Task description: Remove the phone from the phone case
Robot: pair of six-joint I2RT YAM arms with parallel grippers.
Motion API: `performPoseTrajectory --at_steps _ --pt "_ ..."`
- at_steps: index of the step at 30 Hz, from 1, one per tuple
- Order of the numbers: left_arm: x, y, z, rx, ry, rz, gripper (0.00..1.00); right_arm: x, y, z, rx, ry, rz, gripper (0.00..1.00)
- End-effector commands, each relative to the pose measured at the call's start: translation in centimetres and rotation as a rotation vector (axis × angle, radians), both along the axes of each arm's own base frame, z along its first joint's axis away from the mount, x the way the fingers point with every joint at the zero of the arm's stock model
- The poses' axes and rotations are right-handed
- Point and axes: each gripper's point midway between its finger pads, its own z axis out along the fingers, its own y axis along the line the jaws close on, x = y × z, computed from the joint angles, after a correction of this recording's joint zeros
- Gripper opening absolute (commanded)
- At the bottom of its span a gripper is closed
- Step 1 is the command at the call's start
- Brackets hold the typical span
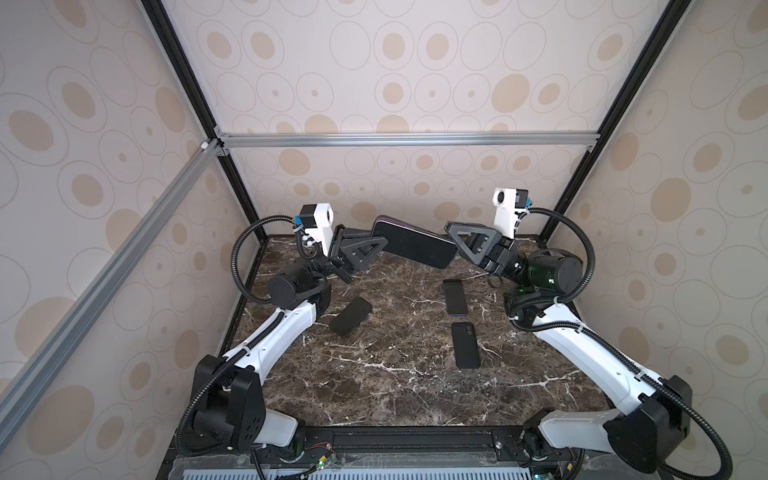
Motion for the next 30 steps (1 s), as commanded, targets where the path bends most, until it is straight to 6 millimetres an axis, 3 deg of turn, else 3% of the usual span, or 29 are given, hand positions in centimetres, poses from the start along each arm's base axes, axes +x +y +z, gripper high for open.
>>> performPoseTrajectory --at_steps 1,18,30 --pt "-3.4 0.8 0.9 -0.021 -0.29 0.005 0.0 -0.7 1.0 -0.4 -0.039 0.057 0.095 0.03" --pt "-2.6 0.3 1.3 0.042 -0.356 -0.002 0.0 0.5 1.3 -1.7 -0.124 0.132 0.1 0.0" --pt "-5.4 -1.0 1.8 0.05 -0.395 -0.083 0.0 1.4 2.0 -2.3 -0.141 0.168 0.126 0.0"
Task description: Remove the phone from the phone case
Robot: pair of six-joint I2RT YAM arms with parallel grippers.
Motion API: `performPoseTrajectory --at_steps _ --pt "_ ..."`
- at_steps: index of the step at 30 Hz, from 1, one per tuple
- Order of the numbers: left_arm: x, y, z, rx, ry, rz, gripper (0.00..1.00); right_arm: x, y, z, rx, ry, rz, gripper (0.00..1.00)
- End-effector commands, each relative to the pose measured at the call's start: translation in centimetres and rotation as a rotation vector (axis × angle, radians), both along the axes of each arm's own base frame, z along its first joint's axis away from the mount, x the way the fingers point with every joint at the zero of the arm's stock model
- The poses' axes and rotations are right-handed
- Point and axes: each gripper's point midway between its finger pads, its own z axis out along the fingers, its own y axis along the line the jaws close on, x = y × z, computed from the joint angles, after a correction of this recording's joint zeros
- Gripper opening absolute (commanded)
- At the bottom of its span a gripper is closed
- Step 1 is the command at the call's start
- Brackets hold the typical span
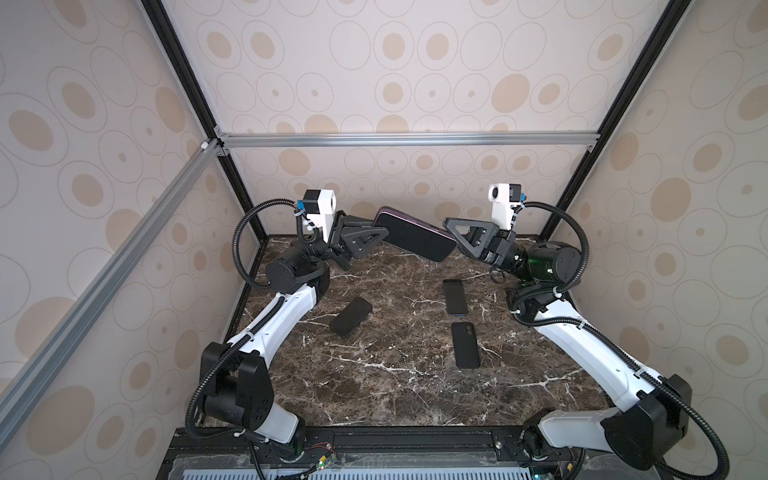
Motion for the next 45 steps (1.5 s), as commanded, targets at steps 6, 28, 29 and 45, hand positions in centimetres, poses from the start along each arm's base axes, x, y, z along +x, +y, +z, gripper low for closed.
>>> performPoseTrajectory --at_steps 6,28,29,45 --pt "-7.5 -1.1 0.9 -0.017 -0.328 -0.119 0.0 -0.6 2.9 -3.0 -0.172 0.074 0.158 0.0" --pt "-9.6 -2.8 0.8 0.007 -0.355 -0.215 0.0 4.9 1.9 -8.4 -0.303 0.289 0.064 0.0" --pt "-9.6 -2.9 0.8 0.007 -0.351 -0.218 0.0 5.1 2.0 -8.3 -0.299 0.286 0.062 0.0" --pt "-8.3 -2.9 -0.1 0.017 -0.304 -0.201 0.0 6.1 -0.5 -6.3 -0.302 0.137 -0.073 0.0"
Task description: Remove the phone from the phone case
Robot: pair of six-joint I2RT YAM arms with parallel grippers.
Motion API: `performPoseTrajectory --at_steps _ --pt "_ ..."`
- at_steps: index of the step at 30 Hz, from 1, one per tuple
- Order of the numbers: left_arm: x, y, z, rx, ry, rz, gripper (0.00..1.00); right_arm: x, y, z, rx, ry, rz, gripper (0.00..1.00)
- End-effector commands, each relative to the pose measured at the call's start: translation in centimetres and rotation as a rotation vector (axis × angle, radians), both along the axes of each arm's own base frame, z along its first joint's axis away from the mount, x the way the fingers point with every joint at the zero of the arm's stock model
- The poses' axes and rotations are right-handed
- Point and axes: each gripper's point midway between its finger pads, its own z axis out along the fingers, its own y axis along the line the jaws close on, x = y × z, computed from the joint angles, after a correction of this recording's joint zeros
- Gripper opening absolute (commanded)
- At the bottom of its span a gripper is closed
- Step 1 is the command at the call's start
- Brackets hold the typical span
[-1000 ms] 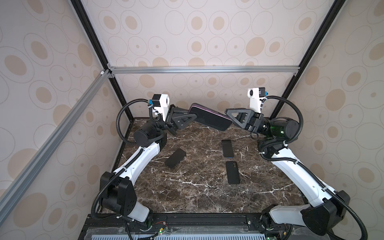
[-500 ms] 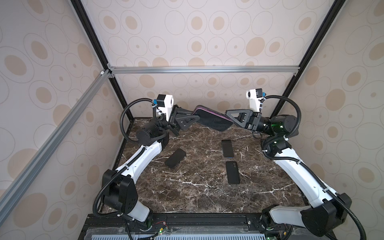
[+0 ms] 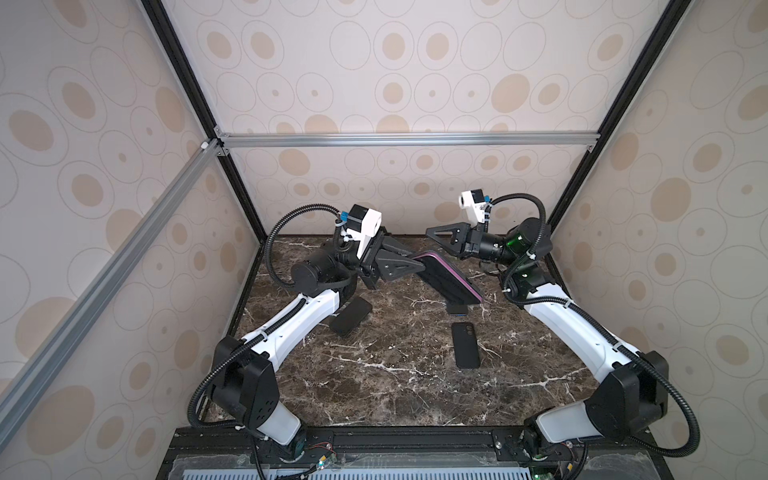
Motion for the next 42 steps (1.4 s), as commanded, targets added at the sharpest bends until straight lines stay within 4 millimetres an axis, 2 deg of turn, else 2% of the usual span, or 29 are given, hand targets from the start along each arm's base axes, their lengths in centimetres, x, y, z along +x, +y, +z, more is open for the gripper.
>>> performPoseTrajectory --at_steps 1,6,11,16,19,21,24,28,35,38,42 --pt "-2.5 2.4 1.3 -0.14 -0.204 0.027 0.0 -1.6 -1.8 1.8 -0.044 -0.146 -0.077 0.0" --pt "0.3 2.8 0.2 -0.086 -0.152 0.12 0.0 -2.1 -4.5 -1.2 -0.325 -0.287 -0.29 0.29" --pt "3.0 2.5 -1.2 -0.006 -0.132 0.252 0.0 -3.4 -6.3 -1.6 -0.455 -0.475 -0.388 0.47" --pt "4.9 2.0 -2.2 0.068 -0.157 0.364 0.0 -5.2 -6.2 -0.6 -0.456 -0.658 -0.361 0.49" --pt "5.1 1.9 -2.4 0.085 -0.165 0.38 0.0 -7.4 -5.3 -0.1 -0.424 -0.801 -0.258 0.44" --pt "5.0 1.9 -2.5 0.089 -0.165 0.374 0.0 -8.6 -4.4 -0.8 -0.453 -0.886 -0.201 0.41" --pt "4.8 1.9 -2.5 0.091 -0.168 0.367 0.0 -9.9 -3.4 -1.9 -0.51 -0.979 -0.129 0.42" --pt "4.4 2.0 -2.3 0.085 -0.169 0.349 0.0 -10.3 -2.9 -2.8 -0.531 -1.003 -0.072 0.45" --pt "4.0 2.1 -2.3 0.086 -0.165 0.327 0.0 -9.4 -2.1 -2.6 -0.544 -0.997 -0.063 0.47" --pt "4.0 2.1 -2.2 0.082 -0.163 0.334 0.0 -9.9 -2.1 -2.1 -0.524 -1.011 -0.062 0.46" --pt "4.1 2.2 -2.1 0.07 -0.167 0.354 0.0 -11.0 -2.5 -2.7 -0.532 -1.017 -0.063 0.45"
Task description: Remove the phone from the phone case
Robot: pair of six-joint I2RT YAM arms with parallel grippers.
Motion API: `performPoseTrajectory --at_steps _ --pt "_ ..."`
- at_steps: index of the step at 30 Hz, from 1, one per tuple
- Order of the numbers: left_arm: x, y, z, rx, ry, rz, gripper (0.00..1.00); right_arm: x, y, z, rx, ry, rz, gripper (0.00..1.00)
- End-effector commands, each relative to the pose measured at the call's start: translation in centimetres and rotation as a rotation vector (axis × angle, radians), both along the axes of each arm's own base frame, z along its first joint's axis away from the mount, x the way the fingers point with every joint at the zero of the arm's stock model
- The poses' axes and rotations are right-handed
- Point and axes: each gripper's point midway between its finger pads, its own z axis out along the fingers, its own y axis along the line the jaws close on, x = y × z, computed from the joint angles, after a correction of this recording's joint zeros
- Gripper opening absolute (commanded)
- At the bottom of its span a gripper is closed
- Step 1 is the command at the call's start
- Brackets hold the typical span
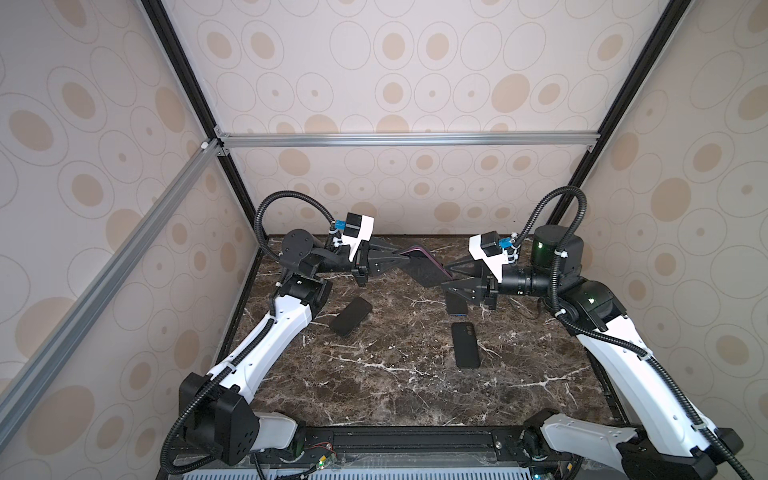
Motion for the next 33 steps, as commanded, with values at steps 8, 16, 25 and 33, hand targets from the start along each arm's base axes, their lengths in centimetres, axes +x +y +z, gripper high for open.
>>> performPoseTrajectory --at_steps 8,16,25,33 --pt "-1.8 0.7 2.9 -0.06 -0.119 -0.003 0.0 -0.4 -2.0 -3.1 -0.101 -0.031 -0.117 0.44" --pt "-2.1 0.8 3.2 -0.071 -0.12 -0.02 0.0 0.1 -2.0 -3.5 -0.111 -0.037 -0.13 0.44" --pt "-2.4 0.9 3.3 -0.079 -0.117 -0.042 0.0 0.4 -1.5 -3.0 -0.097 -0.043 -0.114 0.43" --pt "-2.3 0.8 3.2 -0.078 -0.115 -0.042 0.0 0.7 -2.2 -1.8 -0.051 -0.118 -0.181 0.43"
